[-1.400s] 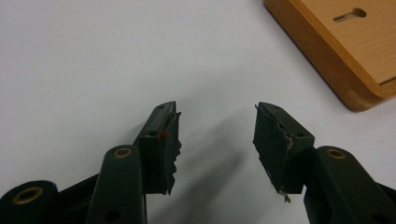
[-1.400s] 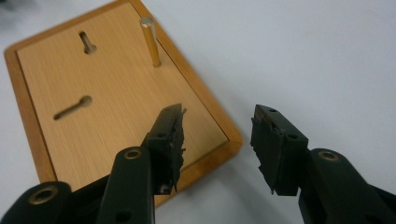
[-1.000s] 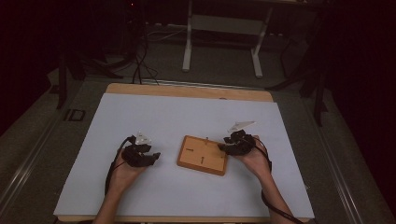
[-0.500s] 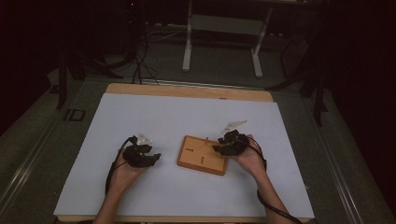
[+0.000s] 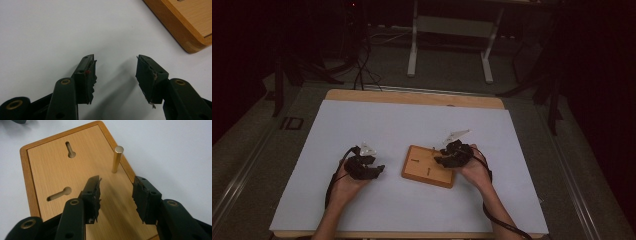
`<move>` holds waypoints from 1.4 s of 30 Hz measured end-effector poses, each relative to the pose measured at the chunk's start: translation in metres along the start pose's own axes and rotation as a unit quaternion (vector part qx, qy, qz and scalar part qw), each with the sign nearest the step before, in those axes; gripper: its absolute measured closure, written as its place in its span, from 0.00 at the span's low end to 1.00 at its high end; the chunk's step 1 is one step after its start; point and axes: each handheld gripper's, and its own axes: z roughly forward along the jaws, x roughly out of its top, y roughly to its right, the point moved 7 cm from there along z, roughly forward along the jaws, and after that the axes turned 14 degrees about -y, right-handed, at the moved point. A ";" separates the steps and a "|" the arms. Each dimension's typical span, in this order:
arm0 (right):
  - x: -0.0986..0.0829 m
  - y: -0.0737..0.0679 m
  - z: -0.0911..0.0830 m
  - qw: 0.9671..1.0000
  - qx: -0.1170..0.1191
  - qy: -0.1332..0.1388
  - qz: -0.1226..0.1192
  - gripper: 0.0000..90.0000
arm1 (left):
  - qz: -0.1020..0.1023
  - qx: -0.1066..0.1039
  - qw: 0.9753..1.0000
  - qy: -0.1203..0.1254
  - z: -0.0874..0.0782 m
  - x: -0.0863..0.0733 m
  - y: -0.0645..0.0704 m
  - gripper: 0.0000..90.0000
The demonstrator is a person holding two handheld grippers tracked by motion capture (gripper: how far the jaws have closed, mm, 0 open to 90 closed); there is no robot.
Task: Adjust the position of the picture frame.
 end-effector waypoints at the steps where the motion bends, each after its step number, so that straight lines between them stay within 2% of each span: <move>1: 0.001 0.000 0.001 1.000 0.001 -0.001 -0.001 0.63 | 0.000 0.000 1.000 0.000 0.000 0.000 0.000 0.55; 3: 0.002 0.000 0.002 1.000 0.001 0.000 0.000 0.64 | 0.001 0.000 1.000 -0.001 0.000 0.000 0.000 0.55; 9: 0.009 0.000 0.005 1.000 0.007 0.007 -0.001 0.77 | 0.003 0.001 1.000 -0.004 0.001 0.000 0.000 0.55; 14: 0.014 0.001 0.007 1.000 0.004 0.011 -0.002 0.82 | 0.005 0.002 1.000 -0.007 0.002 0.000 0.000 0.55; 29: 0.024 0.003 0.018 1.000 0.015 0.020 -0.003 0.86 | 0.007 0.004 1.000 -0.010 0.002 -0.001 0.001 0.55; 42: 0.024 0.004 0.021 0.999 0.023 0.041 0.015 0.92 | 0.008 0.005 1.000 -0.012 0.003 -0.001 0.001 0.54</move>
